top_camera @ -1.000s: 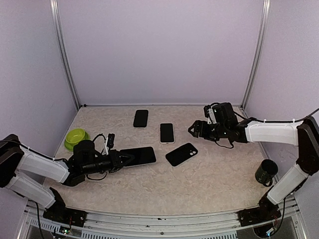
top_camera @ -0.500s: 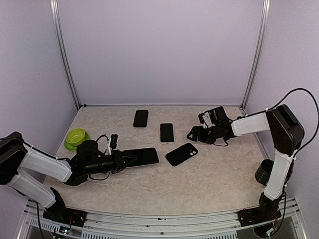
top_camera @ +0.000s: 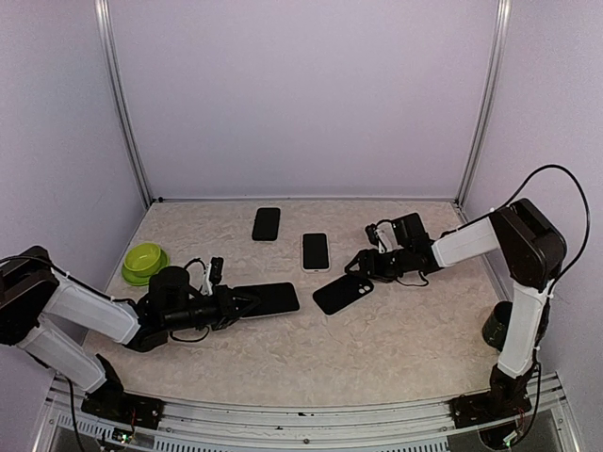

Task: Put the phone into the phone case
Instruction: Move the phone case to the center of the board.

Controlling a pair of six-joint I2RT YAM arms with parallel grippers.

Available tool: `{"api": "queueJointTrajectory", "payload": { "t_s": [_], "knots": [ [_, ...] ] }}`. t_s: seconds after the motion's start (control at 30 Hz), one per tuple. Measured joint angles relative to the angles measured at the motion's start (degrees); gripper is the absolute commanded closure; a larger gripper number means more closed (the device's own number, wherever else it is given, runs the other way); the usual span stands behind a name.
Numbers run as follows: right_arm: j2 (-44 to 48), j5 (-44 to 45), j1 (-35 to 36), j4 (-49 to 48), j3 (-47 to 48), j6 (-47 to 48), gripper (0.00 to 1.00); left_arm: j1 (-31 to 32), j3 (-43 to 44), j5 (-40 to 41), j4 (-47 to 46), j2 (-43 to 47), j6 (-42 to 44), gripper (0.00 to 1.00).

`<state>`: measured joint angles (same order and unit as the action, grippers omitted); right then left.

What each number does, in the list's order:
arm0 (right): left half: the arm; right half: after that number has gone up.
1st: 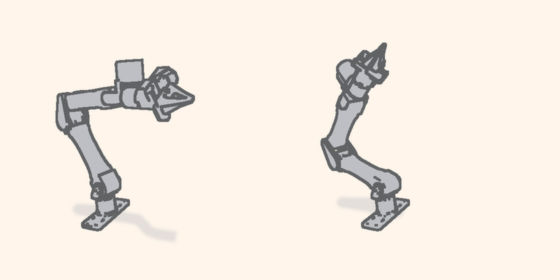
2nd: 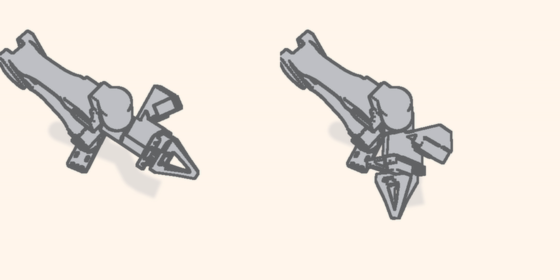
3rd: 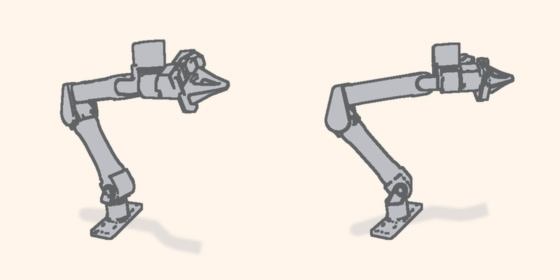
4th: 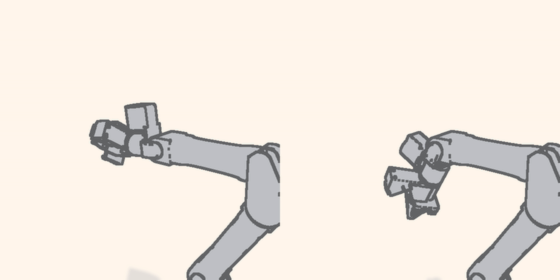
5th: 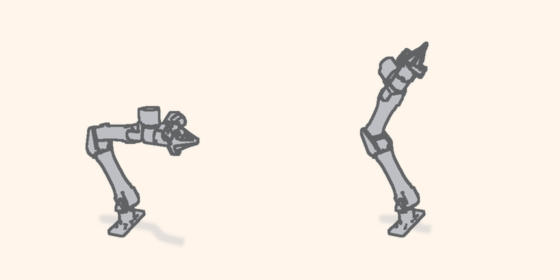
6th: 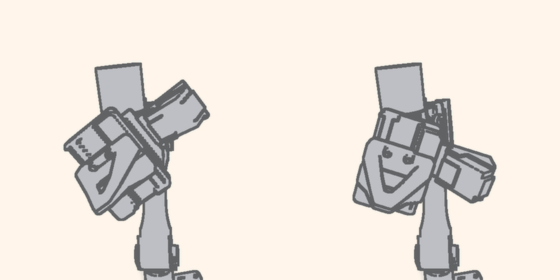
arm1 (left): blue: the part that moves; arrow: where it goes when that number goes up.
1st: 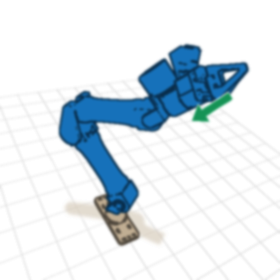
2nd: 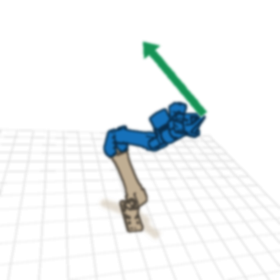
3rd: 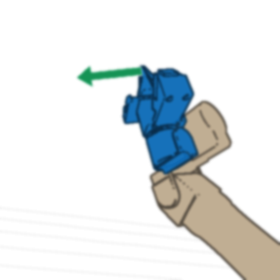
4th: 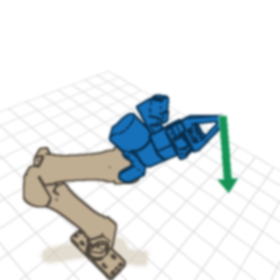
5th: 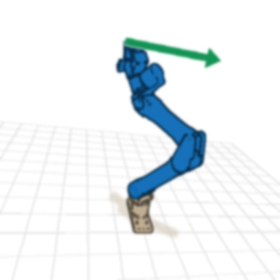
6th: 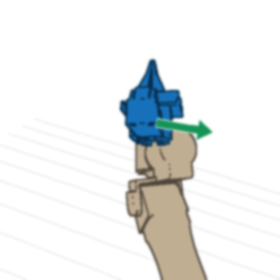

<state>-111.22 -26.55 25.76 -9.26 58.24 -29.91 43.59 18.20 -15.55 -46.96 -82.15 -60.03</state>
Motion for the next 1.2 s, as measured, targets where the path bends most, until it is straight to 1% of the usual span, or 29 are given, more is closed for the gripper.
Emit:
{"api": "queueJointTrajectory", "payload": {
  "t_s": [0.17, 0.3, 0.47, 0.7, 0.8, 1.03, 1.2],
  "knots": [
    [0.7, -0.48, 2.4, -4.39, -3.1, -0.87, 0.31, -0.02, 0.39, 0.42, -0.11, -1.36, -0.37, 1.0],
    [2.69, -0.48, 5.05, -7.28, -6.95, -3.96, 0.31, -0.11, 0.94, 0.59, -0.2, -2.56, -1.05, 1.0],
    [6.16, 2.05, 8.66, -8.44, -11.3, -8.79, 0.31, -0.13, 0.96, 0.68, -0.22, -3.34, -1.7, 1.0],
    [9.49, 5.97, 13.4, -8.59, -14.78, -14.67, 0.32, -0.04, 0.96, 1.11, -0.22, -3.32, -3.96, 1.0],
    [10.99, 8.5, 14.99, -7.74, -15.78, -16.9, 0.32, 0.9, 0.92, 2.8, 0.48, -2.36, -5.79, 1.0],
    [13.94, 12.79, 16.15, -6.69, -17.86, -20.92, 0.31, 6.01, 0.92, 8.92, 6.67, 4.61, -9.81, 1.0],
    [15.65, 15.06, 16.15, -5.88, -18.6, -22.51, 0.28, 6.73, 1.14, 10.45, 7.17, 4.39, -11.74, 1.0]
  ]
}}
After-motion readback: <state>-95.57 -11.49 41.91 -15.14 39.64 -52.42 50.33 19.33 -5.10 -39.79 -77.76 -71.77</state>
